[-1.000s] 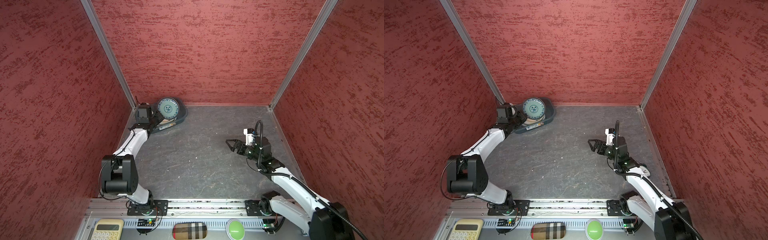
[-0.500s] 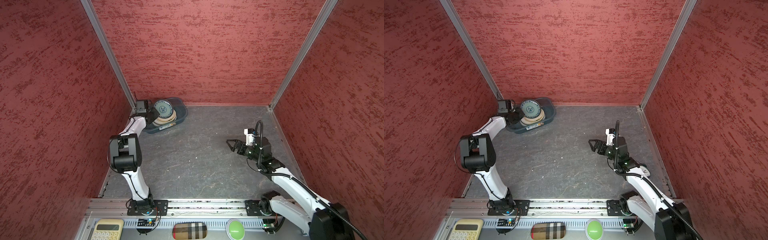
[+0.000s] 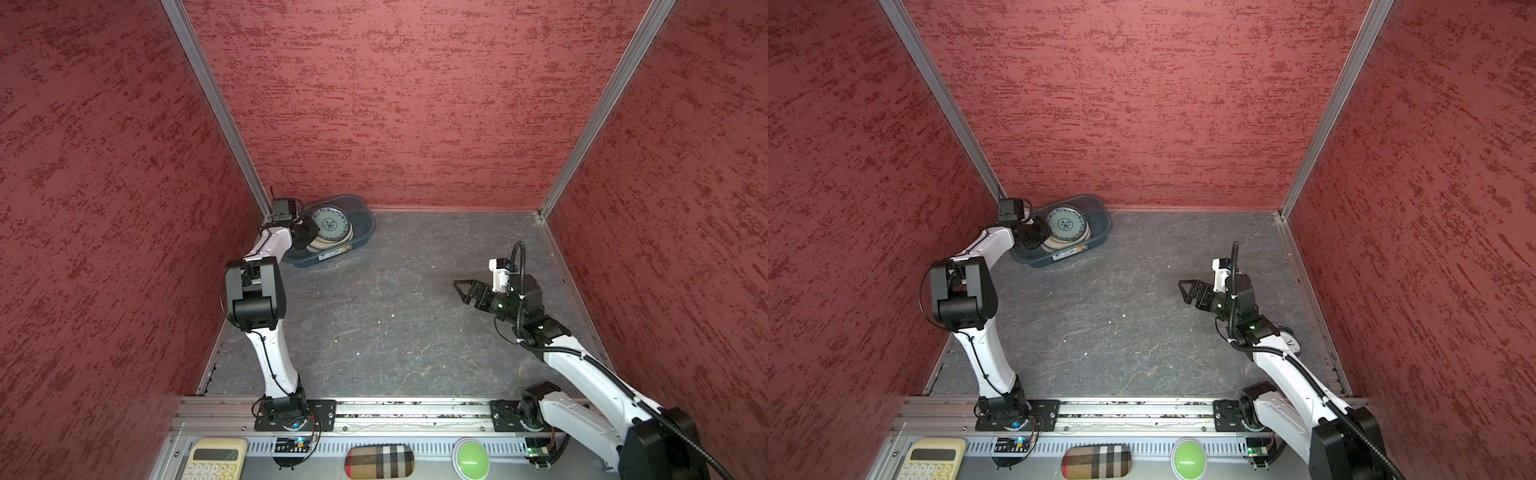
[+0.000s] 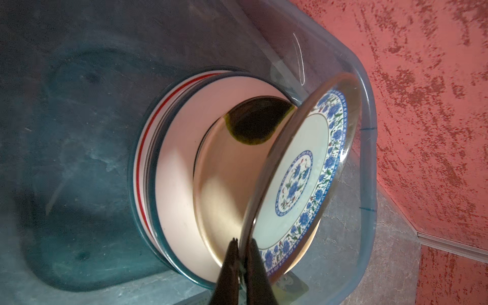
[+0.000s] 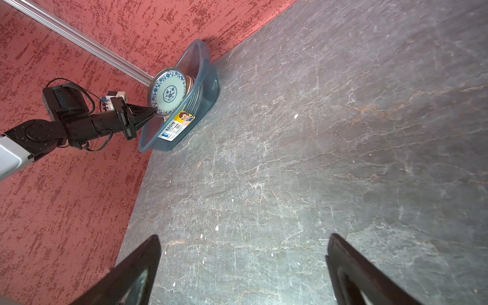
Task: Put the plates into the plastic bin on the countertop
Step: 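Lift the blue floral plate with the left gripper and lower it into the basin, then open the left gripper to release the blue floral plate onto the stack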
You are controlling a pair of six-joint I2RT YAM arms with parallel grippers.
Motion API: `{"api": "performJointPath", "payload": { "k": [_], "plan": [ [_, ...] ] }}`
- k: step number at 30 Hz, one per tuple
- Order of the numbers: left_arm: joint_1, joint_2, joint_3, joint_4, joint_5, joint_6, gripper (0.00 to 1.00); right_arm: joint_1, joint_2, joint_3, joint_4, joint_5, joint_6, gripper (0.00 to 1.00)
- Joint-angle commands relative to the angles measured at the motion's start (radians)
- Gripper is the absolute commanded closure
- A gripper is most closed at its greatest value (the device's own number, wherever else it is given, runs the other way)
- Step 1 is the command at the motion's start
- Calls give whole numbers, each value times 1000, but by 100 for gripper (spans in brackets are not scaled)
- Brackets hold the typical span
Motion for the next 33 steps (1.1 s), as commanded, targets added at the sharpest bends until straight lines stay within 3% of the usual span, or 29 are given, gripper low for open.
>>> {"api": "performJointPath", "payload": {
  "k": [1, 4, 7, 9, 11, 13, 24, 33],
  "plan": [
    [5, 26, 31, -10, 42, 27, 94, -6, -5, 18, 4, 21, -3, 1],
    [4, 40, 44, -25, 46, 30, 90, -6, -1, 17, 6, 22, -1, 1],
    [3, 45, 50, -28, 51, 37, 70, -6, 2, 18, 6, 22, -3, 1],
    [1, 44, 50, -31, 46, 43, 47, -7, 3, 19, 2, 24, -6, 1],
    [-1, 38, 50, -34, 37, 55, 34, -7, 1, 23, -4, 25, -9, 1],
    [-3, 27, 44, -34, 27, 66, 0, -8, -2, 24, -7, 25, -10, 1],
    [-4, -129, -96, 68, -68, 81, 0, -12, 10, 34, -4, 55, -26, 1],
    [-35, -498, -566, 496, -222, 119, 1, -16, -21, 36, 19, 260, -117, 1]
  ]
}}
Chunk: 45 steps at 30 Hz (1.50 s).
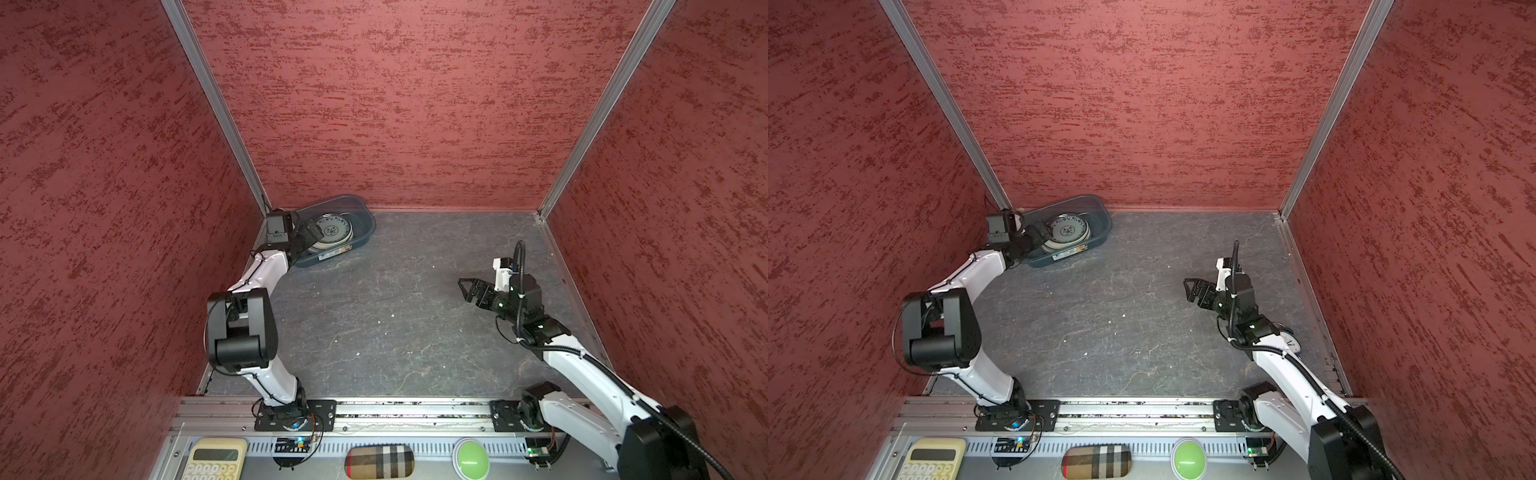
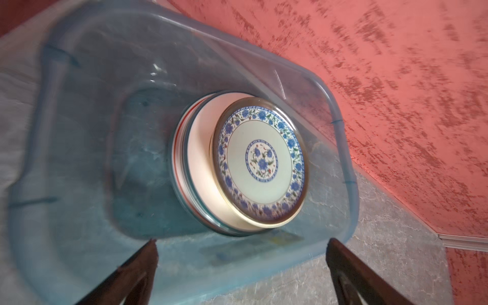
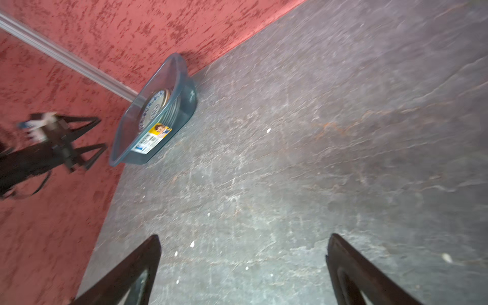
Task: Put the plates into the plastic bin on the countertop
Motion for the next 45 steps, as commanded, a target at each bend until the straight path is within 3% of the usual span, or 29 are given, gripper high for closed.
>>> {"api": "performJointPath", "payload": {
  "k": [1, 4, 8, 13, 17, 22, 26, 30, 33, 38, 42, 45],
  "plan": [
    [-22, -133, -159, 249, -102, 50, 1, -9, -34, 30, 39, 147, -65, 1],
    [-47, -273, -345, 403, -149, 104, 0, -11, -69, 6, 81, 298, -94, 1],
    [-103, -410, -578, 662, -204, 293, 0, -12, -146, -118, 294, 519, -202, 1],
    [-110, -414, -679, 702, -246, 340, 0, -13, -270, -334, 617, 805, -358, 1],
    [-115, -420, -727, 737, -236, 364, 1, -24, -324, -387, 639, 941, -455, 1],
    [-133, -377, -841, 992, -248, 482, 1, -81, -271, -452, 728, 951, -448, 1],
    [-178, -311, -884, 1081, -260, 533, 1, -131, -165, -469, 791, 941, -420, 1],
    [-178, -142, -909, 1290, -225, 547, 1, -183, -44, -509, 964, 878, -416, 1],
    [-196, -16, -958, 1525, -306, 542, 1, -203, -9, -514, 1021, 844, -431, 1],
    [-208, -49, -913, 1399, -309, 555, 1, -272, 54, -500, 1062, 745, -392, 1],
    [-200, -54, -890, 1353, -316, 543, 1, -315, 193, -484, 1207, 701, -389, 1],
    [-154, -75, -834, 1220, -290, 491, 1, -321, 308, -467, 1313, 657, -406, 1]
  ]
}}
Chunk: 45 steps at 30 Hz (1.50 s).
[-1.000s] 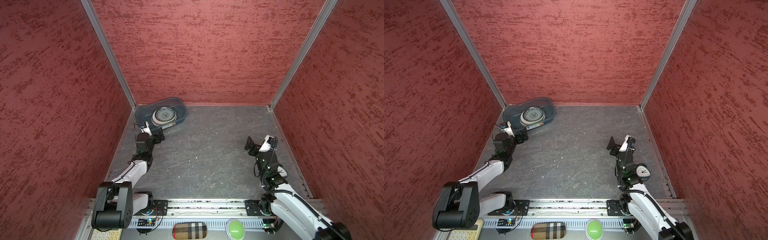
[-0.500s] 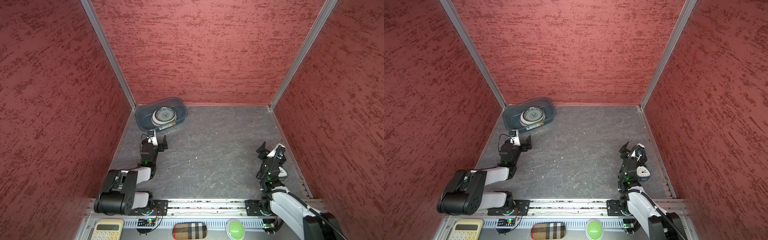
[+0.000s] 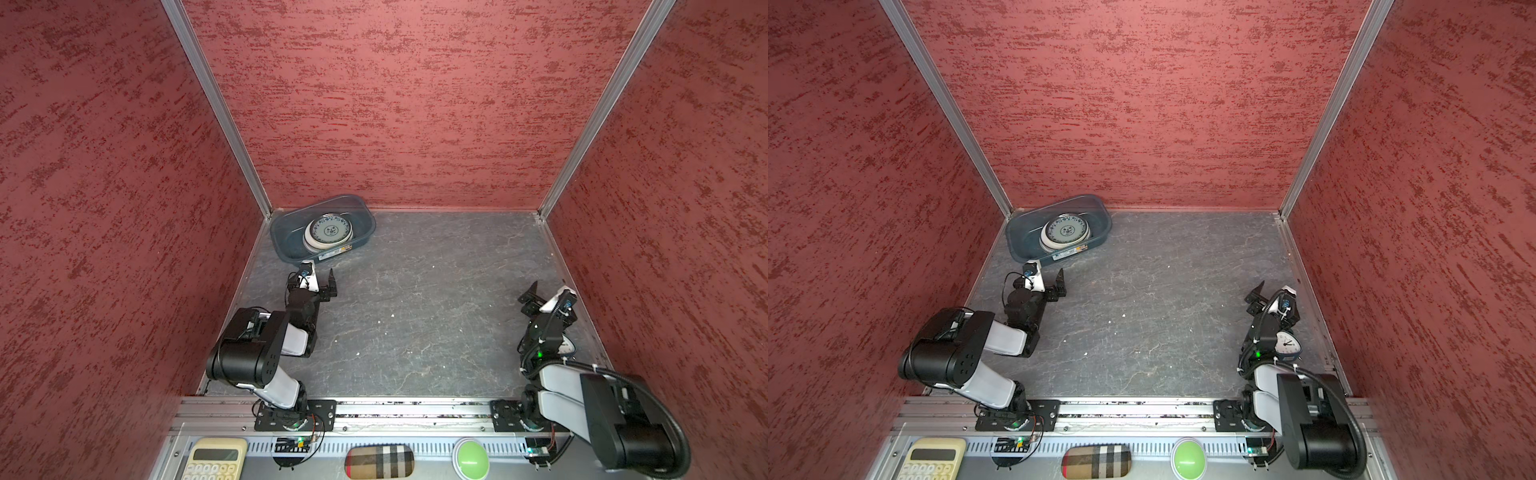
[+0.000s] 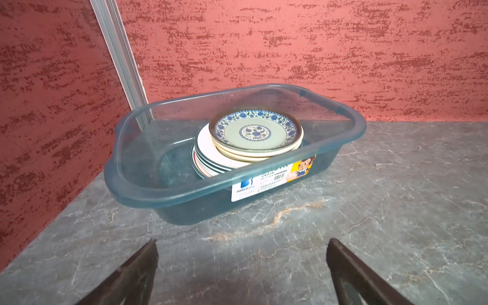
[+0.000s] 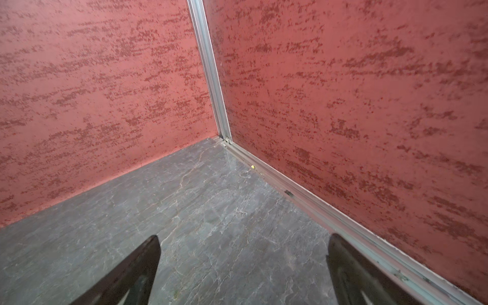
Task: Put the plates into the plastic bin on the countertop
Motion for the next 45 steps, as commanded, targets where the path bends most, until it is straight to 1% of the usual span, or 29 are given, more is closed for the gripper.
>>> {"api": "performJointPath", "payload": {
  "k": [1, 3, 4, 5, 7, 9, 10, 11, 12, 13, 14, 15, 17, 20, 22, 23, 25, 28, 42, 45],
  "plan": [
    [64, -34, 59, -133, 28, -64, 0, -12, 114, 30, 212, -69, -9, 1],
    [119, -41, 60, -150, 53, -128, 1, -25, 224, 41, 319, -95, -5, 1],
    [121, -43, 55, -146, 61, -127, 1, -26, 244, 37, 363, -134, -26, 1],
    [117, -42, 53, -143, 59, -124, 1, -25, 229, 43, 339, -167, -33, 1],
    [122, -40, 47, -126, 67, -125, 1, -31, 210, 94, 218, -210, -36, 1],
    [121, -40, 45, -122, 70, -124, 1, -37, 243, 159, 135, -322, -76, 1],
    [122, -40, 44, -121, 71, -123, 1, -38, 290, 183, 113, -366, -92, 1],
    [121, -41, 40, -113, 81, -121, 1, -36, 354, 197, 163, -398, -117, 1],
    [126, -39, 32, -97, 104, -117, 1, -32, 347, 200, 168, -405, -124, 1],
    [127, -37, 31, -88, 111, -116, 1, -33, 314, 211, 87, -394, -112, 1],
    [128, -37, 31, -93, 129, -110, 1, -32, 328, 207, 100, -384, -108, 1],
    [128, -38, 40, -104, 147, -102, 1, -32, 348, 202, 150, -382, -113, 1],
    [122, -36, 72, -159, 179, -82, 1, -34, 331, 222, 85, -390, -109, 1],
    [104, -35, 112, -235, 193, -53, 1, -34, 336, 273, -1, -394, -114, 1],
    [102, -37, 136, -290, 217, -40, 1, -34, 340, 270, 9, -395, -115, 1],
    [99, -34, 125, -263, 206, -41, 1, -34, 340, 270, 6, -396, -114, 1],
    [80, -34, 128, -269, 166, -32, 1, -34, 340, 270, 9, -395, -115, 1],
    [90, -34, 134, -280, 180, -39, 1, -34, 340, 269, 10, -395, -114, 1],
    [81, -32, 130, -268, 165, -33, 1, -33, 340, 269, 12, -394, -114, 1],
    [86, -31, 133, -276, 176, -37, 1, -33, 339, 269, 12, -394, -114, 1]
  ]
}}
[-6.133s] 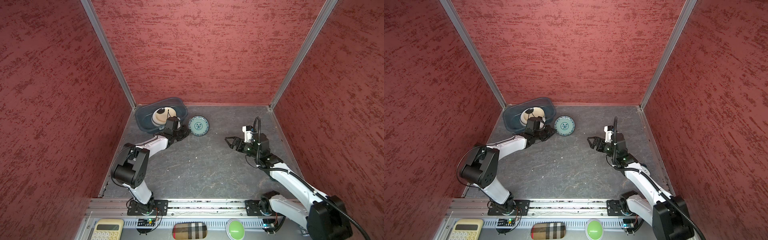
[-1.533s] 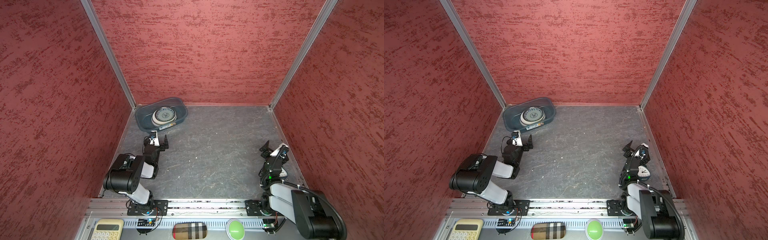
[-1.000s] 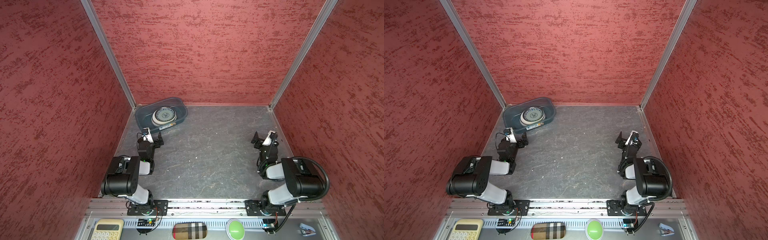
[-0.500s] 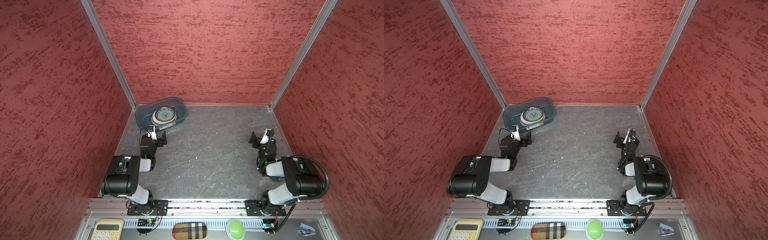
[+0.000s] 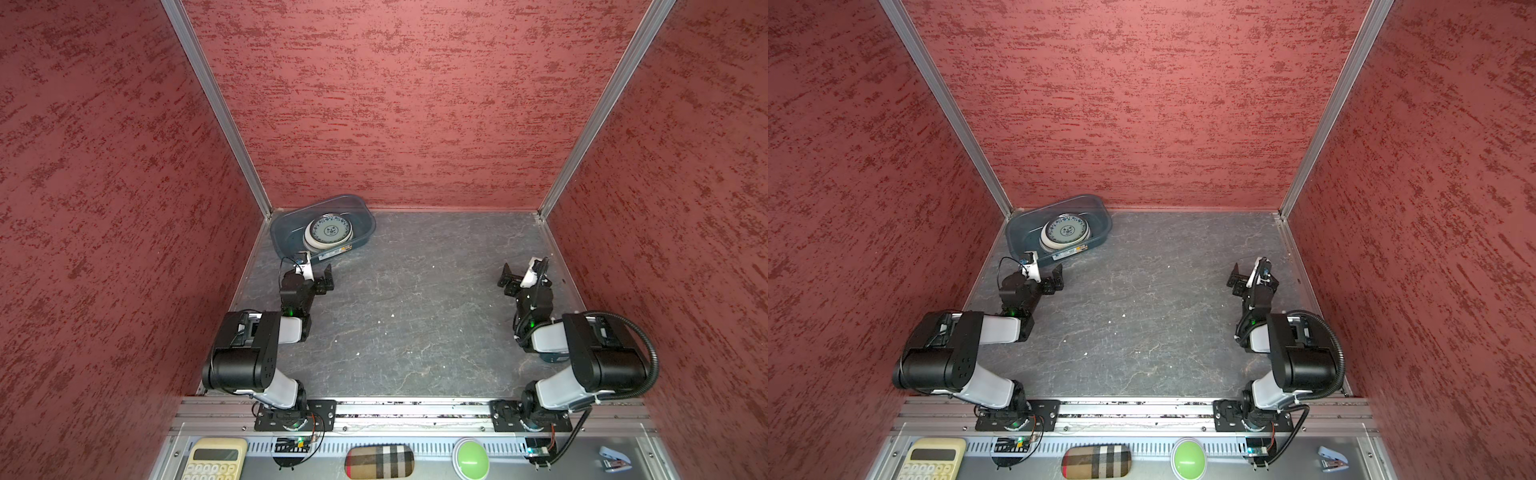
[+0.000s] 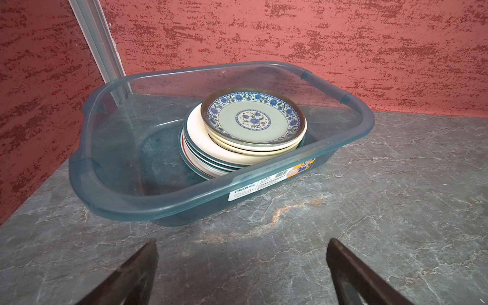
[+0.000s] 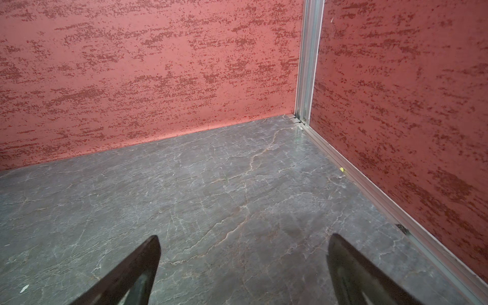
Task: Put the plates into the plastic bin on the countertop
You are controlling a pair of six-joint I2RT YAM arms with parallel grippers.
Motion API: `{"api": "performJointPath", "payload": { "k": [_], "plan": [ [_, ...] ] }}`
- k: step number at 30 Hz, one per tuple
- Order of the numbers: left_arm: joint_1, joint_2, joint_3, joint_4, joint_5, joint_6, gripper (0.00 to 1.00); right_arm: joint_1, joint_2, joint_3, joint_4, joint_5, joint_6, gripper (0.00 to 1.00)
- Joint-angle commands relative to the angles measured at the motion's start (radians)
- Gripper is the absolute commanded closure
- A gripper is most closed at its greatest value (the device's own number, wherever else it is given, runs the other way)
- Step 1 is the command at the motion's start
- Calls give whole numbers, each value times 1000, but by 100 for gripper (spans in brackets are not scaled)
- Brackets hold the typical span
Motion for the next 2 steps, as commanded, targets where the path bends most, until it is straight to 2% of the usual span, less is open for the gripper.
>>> {"api": "performJointPath", "payload": {
  "k": [1, 2],
  "plan": [
    [-1, 0, 10, 0, 8, 13, 1, -3, 2, 9, 2, -19, -27, 1],
    [0, 0, 12, 0, 10, 12, 1, -2, 2, 10, 2, -18, -27, 1]
  ]
}}
